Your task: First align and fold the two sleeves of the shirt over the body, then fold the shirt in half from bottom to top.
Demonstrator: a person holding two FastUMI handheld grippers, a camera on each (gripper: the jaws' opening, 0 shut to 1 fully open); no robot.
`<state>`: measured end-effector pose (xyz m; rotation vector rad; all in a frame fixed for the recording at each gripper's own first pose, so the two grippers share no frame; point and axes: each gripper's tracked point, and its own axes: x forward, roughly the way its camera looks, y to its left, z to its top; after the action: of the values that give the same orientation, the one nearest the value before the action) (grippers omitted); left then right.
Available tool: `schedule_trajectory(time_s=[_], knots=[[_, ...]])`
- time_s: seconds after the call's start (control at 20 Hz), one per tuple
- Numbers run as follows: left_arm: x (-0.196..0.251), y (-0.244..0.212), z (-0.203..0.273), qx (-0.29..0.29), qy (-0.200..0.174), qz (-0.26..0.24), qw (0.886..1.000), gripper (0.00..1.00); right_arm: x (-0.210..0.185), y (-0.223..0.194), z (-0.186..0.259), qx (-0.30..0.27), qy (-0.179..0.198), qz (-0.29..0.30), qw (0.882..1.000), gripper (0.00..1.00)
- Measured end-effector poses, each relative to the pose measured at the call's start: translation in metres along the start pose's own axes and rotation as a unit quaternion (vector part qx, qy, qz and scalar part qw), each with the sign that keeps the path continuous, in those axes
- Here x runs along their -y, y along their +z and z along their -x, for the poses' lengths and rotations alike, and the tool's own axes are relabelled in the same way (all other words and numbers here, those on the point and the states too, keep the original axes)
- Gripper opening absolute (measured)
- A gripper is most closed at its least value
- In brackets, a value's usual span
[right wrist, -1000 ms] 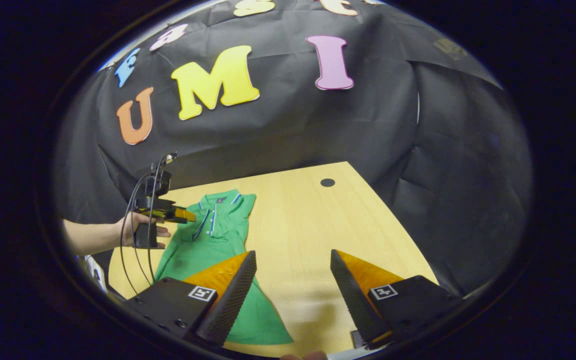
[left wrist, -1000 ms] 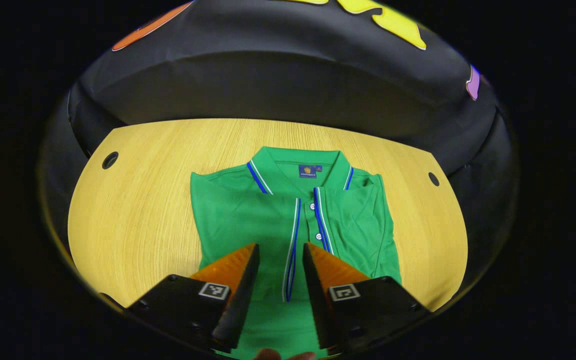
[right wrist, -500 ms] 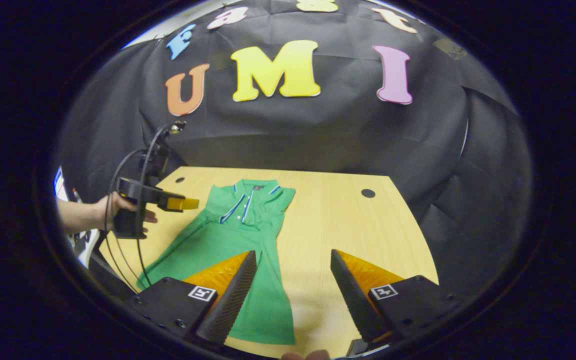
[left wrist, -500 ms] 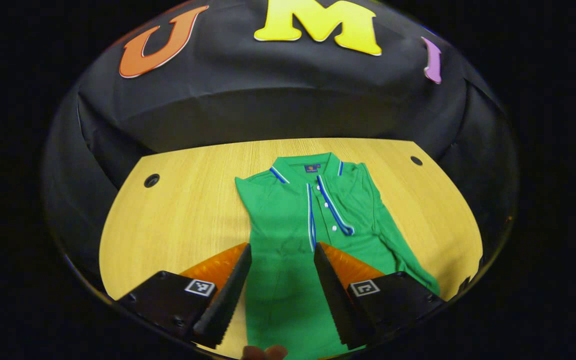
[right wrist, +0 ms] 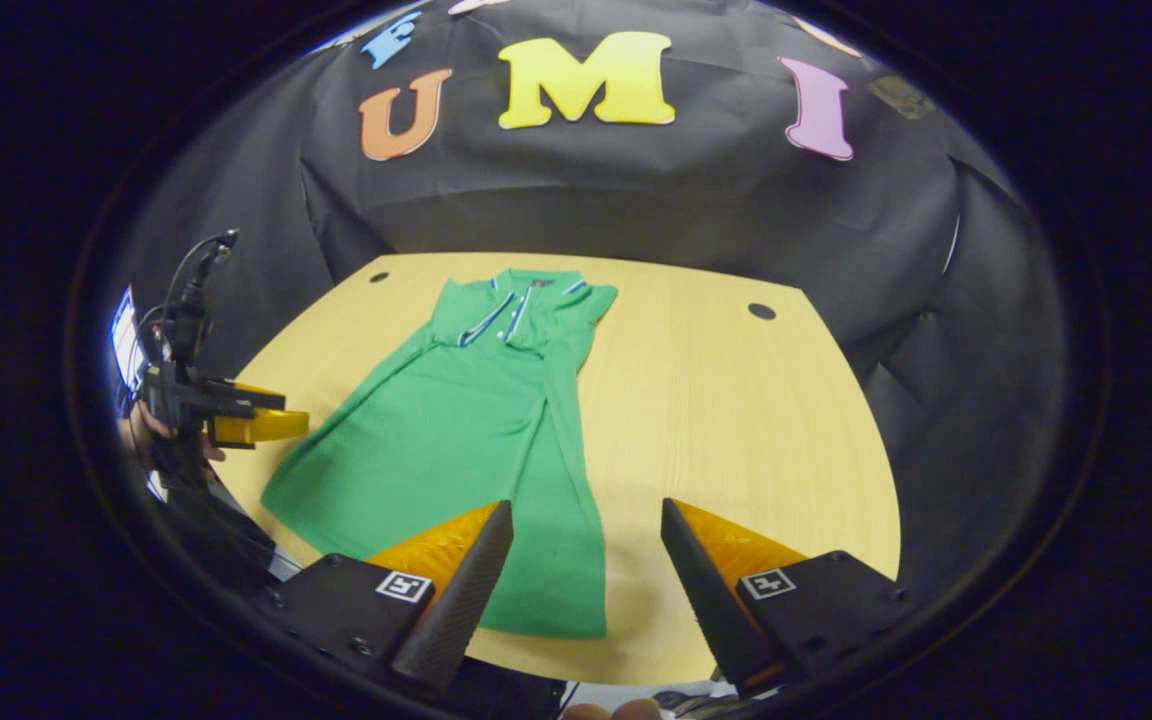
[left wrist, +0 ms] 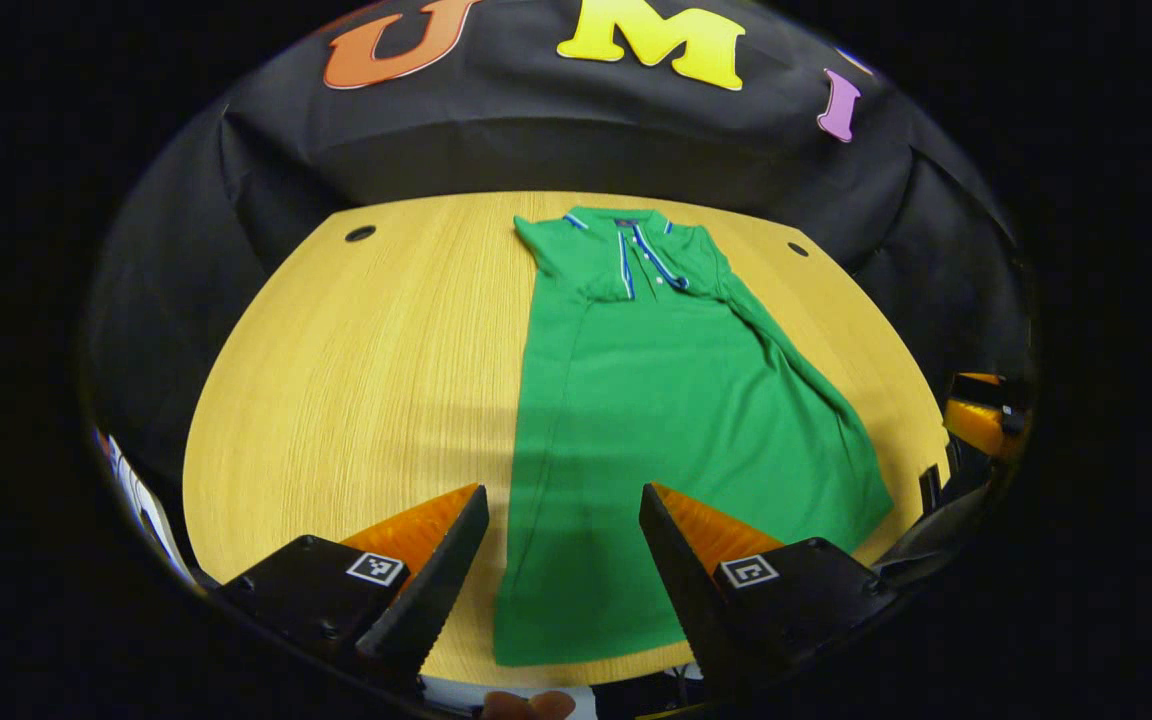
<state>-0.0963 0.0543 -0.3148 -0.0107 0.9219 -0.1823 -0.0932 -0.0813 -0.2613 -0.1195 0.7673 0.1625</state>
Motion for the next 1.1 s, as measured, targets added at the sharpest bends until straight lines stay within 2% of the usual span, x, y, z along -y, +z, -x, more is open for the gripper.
schedule_trajectory(time_s=[0.05,0.15,0.2,0.25,0.3,0.45,0.6,1.1], knots=[[-0.006,-0.017,0.005,-0.009,0.001,-0.004,1.0,0.99,-0.005,-0.017,0.002,-0.013,-0.002,0.006,1.0,0.96],[-0.017,-0.043,0.017,-0.022,0.002,-0.007,1.0,0.99,-0.006,-0.041,0.001,-0.037,-0.002,0.01,0.999,0.96],[-0.022,-0.056,0.022,-0.029,0.004,-0.004,1.0,0.99,-0.007,-0.05,0.001,-0.046,-0.003,0.01,0.999,1.0],[-0.026,-0.067,0.027,-0.036,0.004,0.001,0.999,0.99,-0.007,-0.06,0.0,-0.054,-0.003,0.01,0.998,0.89],[-0.028,-0.077,0.029,-0.041,0.004,0.006,0.999,0.99,-0.008,-0.069,-0.001,-0.064,-0.004,0.01,0.998,0.96],[-0.029,-0.104,0.03,-0.065,0.005,-0.002,0.998,0.99,-0.014,-0.091,-0.002,-0.088,-0.004,0.01,0.996,0.96],[-0.024,-0.108,0.024,-0.067,0.001,-0.026,0.997,0.99,-0.014,-0.104,-0.008,-0.102,-0.009,0.018,0.995,0.96],[-0.022,-0.111,0.008,-0.085,0.022,-0.019,0.996,0.98,-0.017,-0.126,-0.032,-0.134,-0.016,0.023,0.991,0.96]])
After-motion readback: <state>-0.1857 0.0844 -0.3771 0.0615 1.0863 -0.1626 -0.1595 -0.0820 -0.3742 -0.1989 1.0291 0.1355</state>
